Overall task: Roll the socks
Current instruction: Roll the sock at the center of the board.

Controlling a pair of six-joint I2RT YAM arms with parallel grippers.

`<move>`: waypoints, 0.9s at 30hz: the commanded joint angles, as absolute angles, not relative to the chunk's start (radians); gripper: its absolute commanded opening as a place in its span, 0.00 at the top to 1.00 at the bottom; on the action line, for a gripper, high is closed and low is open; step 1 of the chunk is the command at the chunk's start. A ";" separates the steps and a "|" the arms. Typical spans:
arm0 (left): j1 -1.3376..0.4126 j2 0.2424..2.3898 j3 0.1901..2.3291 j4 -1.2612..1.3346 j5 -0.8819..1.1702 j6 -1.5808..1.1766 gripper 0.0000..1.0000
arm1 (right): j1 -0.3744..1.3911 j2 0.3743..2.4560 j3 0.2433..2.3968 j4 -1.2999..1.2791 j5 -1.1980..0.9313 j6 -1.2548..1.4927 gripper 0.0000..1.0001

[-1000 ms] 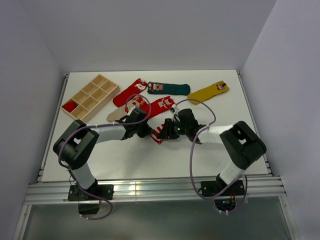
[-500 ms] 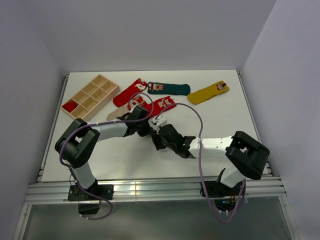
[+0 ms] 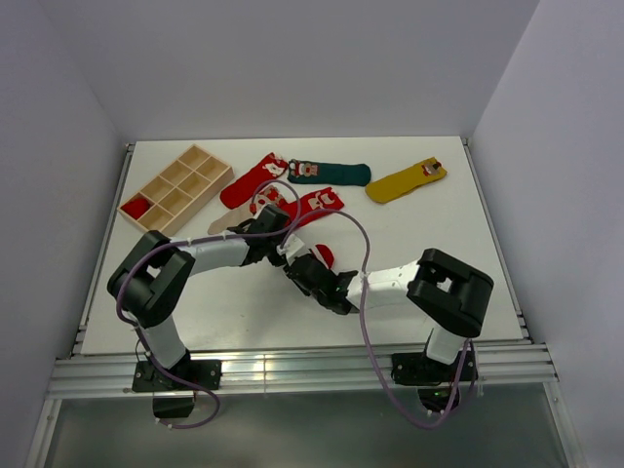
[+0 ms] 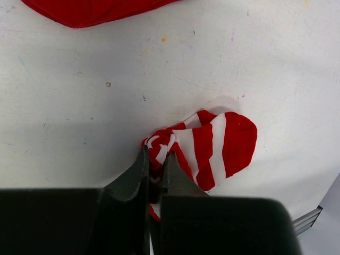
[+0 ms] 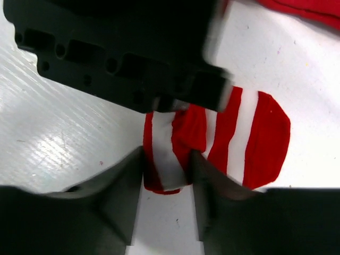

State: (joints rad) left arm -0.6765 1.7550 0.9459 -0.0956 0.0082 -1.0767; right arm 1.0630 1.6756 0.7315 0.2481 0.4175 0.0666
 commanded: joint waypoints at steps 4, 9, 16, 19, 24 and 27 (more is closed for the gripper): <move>-0.681 1.769 0.919 -0.141 0.048 -1.037 1.00 | 1.086 1.713 0.756 0.278 0.440 0.072 0.94; -0.681 1.688 0.878 -0.103 0.005 -1.034 0.90 | 1.029 1.645 0.697 0.285 0.257 0.170 1.00; -0.663 1.545 0.792 -0.029 -0.041 -1.046 0.55 | 0.841 1.565 0.621 0.313 -0.111 0.305 1.00; -0.654 1.493 0.766 -0.020 -0.061 -1.058 0.49 | 0.770 1.580 0.620 0.328 -0.251 0.353 1.00; -0.647 1.428 0.716 -0.009 -0.077 -1.089 0.48 | 0.657 1.669 0.618 0.385 -0.464 0.454 1.00; -0.646 1.424 0.701 0.029 -0.066 -1.106 0.48 | 0.591 1.732 0.588 0.498 -0.593 0.552 1.00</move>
State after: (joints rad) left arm -0.6495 1.4494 0.7208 -0.0189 -0.0513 -1.0809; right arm 0.6388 1.6680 0.6285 0.4252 -0.4065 0.4400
